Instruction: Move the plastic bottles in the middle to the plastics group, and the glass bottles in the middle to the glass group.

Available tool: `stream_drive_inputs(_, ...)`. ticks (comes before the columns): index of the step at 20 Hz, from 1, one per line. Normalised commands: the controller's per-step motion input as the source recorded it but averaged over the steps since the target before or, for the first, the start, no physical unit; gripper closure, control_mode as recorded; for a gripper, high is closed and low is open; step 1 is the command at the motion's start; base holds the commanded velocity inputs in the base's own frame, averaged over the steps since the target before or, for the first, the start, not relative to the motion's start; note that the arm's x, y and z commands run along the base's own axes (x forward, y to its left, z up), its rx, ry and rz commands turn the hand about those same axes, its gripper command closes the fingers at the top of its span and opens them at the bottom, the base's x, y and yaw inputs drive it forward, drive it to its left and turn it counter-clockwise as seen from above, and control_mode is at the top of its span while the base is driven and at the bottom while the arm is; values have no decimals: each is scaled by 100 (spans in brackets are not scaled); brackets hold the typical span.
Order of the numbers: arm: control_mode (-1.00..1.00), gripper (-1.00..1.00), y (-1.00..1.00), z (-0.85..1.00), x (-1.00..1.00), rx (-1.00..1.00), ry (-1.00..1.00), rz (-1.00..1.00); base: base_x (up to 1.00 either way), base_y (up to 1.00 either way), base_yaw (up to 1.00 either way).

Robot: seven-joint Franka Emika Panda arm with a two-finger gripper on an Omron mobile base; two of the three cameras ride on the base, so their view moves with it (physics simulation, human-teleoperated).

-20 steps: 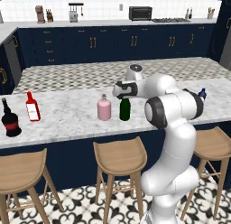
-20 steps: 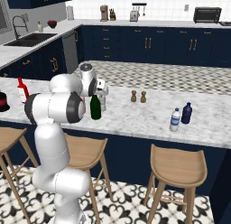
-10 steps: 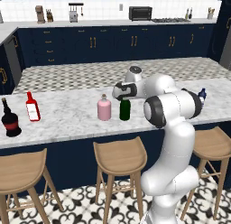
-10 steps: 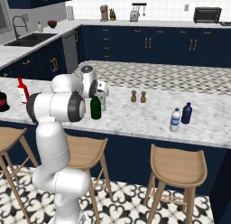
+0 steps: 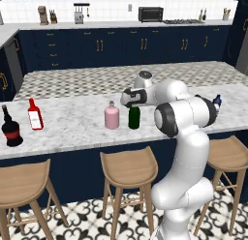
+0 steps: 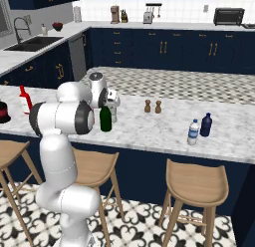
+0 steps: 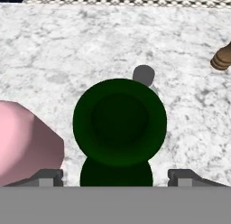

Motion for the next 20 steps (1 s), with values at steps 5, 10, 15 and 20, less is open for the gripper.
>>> stream_drive_inputs(5, -100, 100, 0, 0, 0, 0, 0, 0, 0, 0, 0)
stream_drive_inputs(10, -100, 100, 0, 4, -11, 0, -1, 0, 0, 0, 0)
stream_drive_inputs(15, -100, 100, 0, 28, -73, 0, -6, 0, 0, 0, 0)
stream_drive_inputs(20, -100, 100, 12, 41, -100, 0, 0, 2, 0, 0, 0)
